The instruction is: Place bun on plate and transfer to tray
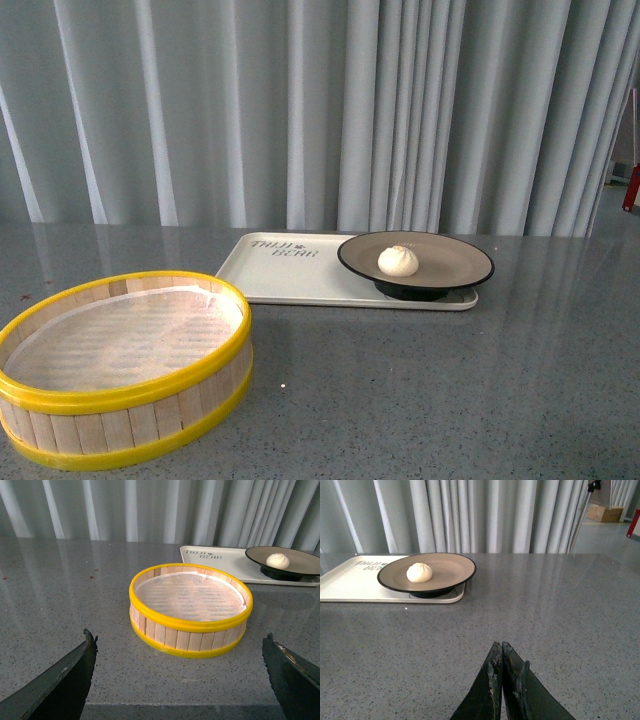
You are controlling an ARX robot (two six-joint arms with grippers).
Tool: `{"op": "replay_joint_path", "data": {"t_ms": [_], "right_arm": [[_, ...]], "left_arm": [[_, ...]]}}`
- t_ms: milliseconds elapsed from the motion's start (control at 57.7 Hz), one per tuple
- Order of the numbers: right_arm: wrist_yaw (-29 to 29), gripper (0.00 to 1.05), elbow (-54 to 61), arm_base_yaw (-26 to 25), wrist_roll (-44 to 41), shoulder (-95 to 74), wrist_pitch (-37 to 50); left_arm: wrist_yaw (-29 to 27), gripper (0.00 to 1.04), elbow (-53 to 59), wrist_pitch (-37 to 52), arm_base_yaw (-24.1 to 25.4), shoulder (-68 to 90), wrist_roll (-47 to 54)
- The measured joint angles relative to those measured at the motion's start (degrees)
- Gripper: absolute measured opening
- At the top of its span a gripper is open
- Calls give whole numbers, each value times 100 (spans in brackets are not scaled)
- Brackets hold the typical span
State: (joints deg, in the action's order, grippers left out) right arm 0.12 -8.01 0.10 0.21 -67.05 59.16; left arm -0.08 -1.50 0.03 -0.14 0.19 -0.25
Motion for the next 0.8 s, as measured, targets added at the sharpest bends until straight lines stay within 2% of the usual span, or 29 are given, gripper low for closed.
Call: {"op": "replay_joint_path", "data": {"t_ms": [277, 797], "right_arm": [[0, 2, 457, -2, 0, 984, -627], [-2, 2, 769, -2, -2, 3394, -2677]], "left_arm": [[2, 98, 0, 0, 0, 0, 0], [2, 98, 0, 0, 0, 0, 0]]}}
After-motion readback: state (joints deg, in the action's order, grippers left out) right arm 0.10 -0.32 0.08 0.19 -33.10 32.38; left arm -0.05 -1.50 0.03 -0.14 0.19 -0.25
